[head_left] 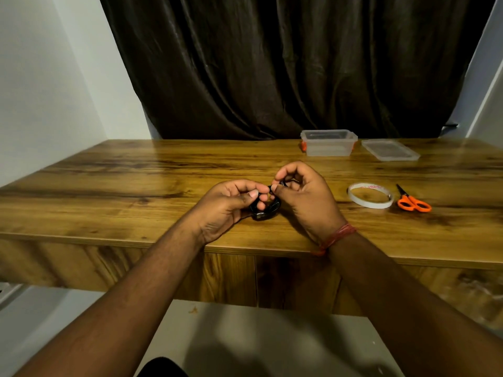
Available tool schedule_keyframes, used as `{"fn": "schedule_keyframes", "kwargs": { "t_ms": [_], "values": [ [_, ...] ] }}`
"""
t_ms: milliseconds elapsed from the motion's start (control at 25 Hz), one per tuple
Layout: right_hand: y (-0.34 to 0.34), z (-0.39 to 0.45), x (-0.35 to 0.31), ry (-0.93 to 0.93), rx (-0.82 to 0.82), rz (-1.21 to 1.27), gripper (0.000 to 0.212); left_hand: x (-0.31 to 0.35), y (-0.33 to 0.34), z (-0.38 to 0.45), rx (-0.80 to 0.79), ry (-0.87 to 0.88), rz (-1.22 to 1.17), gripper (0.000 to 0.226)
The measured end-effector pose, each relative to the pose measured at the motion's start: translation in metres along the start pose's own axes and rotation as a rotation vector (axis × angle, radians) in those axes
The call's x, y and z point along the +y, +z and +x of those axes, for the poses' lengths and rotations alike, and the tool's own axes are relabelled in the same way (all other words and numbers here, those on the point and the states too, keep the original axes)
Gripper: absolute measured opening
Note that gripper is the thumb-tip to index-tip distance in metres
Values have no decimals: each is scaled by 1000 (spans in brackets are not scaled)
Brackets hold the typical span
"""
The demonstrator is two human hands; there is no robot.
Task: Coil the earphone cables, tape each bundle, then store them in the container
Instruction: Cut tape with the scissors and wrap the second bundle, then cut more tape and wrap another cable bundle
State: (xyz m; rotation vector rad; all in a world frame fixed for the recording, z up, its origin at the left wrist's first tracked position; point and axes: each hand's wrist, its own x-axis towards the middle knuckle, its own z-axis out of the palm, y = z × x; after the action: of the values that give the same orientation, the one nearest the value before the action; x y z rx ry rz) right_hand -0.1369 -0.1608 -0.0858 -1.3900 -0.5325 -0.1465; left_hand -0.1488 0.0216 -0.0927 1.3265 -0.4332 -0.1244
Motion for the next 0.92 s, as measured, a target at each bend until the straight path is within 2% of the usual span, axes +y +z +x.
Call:
{"fn": "schedule_keyframes", "kwargs": {
  "t_ms": [160, 280, 400, 480, 560, 640, 760, 920],
  "values": [
    [-3, 0, 1, 21, -37, 4, 21, 0, 2, 0, 66, -11, -7, 22],
    [-16, 2, 2, -21, 84, -66, 20, 1, 5, 0, 142, -19, -46, 22],
    [-44, 2, -7, -56, 258, -300, 18, 5, 4, 0, 188, -2, -74, 28],
    [-74, 2, -12, -107, 301, -616, 18, 6, 2, 0, 222, 25, -45, 32],
    [-106, 1, -16, -126, 244, -1095, 22, 4, -1, 2, 279, 42, -22, 33],
    [-129, -7, -21, 2, 155, -1427, 31, 0, -5, 5, 358, 34, -38, 33],
    [-139, -17, -19, 181, 95, -1602, 36, 0, -8, 6, 424, 1, -111, 33],
    [-135, -13, -14, 151, 73, -1595, 30, 4, 1, 4, 431, -29, -77, 32]
  ]
}}
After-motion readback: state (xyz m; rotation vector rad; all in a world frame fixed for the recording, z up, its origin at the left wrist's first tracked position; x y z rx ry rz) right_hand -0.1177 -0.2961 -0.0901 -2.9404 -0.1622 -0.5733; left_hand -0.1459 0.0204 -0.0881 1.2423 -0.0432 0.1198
